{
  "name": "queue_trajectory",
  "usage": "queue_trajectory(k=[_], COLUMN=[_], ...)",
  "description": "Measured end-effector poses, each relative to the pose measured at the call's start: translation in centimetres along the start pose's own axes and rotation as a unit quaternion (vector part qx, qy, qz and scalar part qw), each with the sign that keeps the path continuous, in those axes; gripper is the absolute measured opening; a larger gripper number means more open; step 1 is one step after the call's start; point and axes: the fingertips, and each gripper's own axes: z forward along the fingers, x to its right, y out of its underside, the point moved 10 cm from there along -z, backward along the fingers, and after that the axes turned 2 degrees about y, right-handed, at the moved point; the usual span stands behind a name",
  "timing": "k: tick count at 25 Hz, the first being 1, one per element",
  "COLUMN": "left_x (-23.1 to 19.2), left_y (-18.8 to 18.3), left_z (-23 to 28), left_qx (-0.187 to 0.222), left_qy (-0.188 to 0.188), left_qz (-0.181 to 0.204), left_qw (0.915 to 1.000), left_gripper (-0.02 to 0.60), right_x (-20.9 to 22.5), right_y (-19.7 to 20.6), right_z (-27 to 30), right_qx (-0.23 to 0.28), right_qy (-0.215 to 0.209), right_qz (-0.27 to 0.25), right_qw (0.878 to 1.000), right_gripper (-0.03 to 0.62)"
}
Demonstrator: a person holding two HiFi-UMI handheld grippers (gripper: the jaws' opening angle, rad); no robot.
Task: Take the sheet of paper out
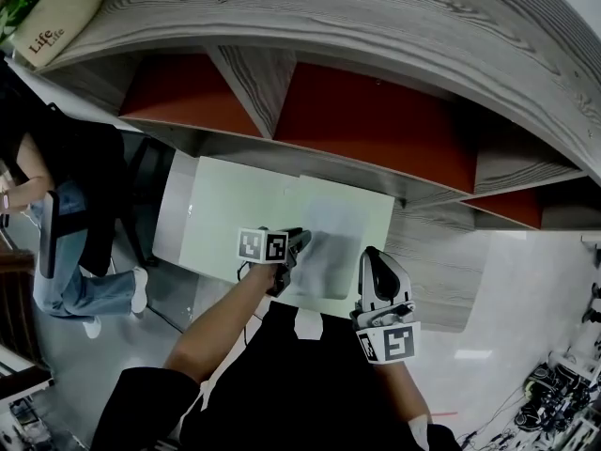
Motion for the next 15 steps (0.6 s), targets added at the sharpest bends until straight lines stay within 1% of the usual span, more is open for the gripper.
queue_trajectory(k=[1,2,3,4,7,15], left_x=[0.0,-0.1,-0.2,-0.3,-0.4,-0.6], left_y=[0.0,0.0,0.1,0.1,0.1,-0.1], left_z=[0.0,0.0,0.0,0.0,0.0,-1.1], left_qx=[-0.001,-0.001,0.0,0.002,0.007,0.018], left_qy=[-0.008,-0.017,-0.027,-0.034,-0.04,-0.037], left_qz=[0.001,0.001,0.001,0.002,0.005,-0.001], left_qw=[1.0,0.9998,0.9996,0.9994,0.9992,0.9992], left_gripper=[0.101,0.077,0.041,0.027,0.009,0.008], right_x=[0.0,0.0,-0.1,-0.1,-0.1,-0.4], right_y=[0.0,0.0,0.0,0.0,0.1,0.2], right_z=[0.0,0.1,0.1,0.1,0.2,0.4], right_qx=[0.0,0.0,0.0,0.0,-0.003,-0.002], right_qy=[0.0,-0.001,-0.002,-0.002,-0.002,-0.007], right_qz=[0.0,0.0,0.0,0.0,0.0,-0.003], right_qw=[1.0,1.0,1.0,1.0,1.0,1.0], right_gripper=[0.023,0.023,0.023,0.023,0.023,0.023])
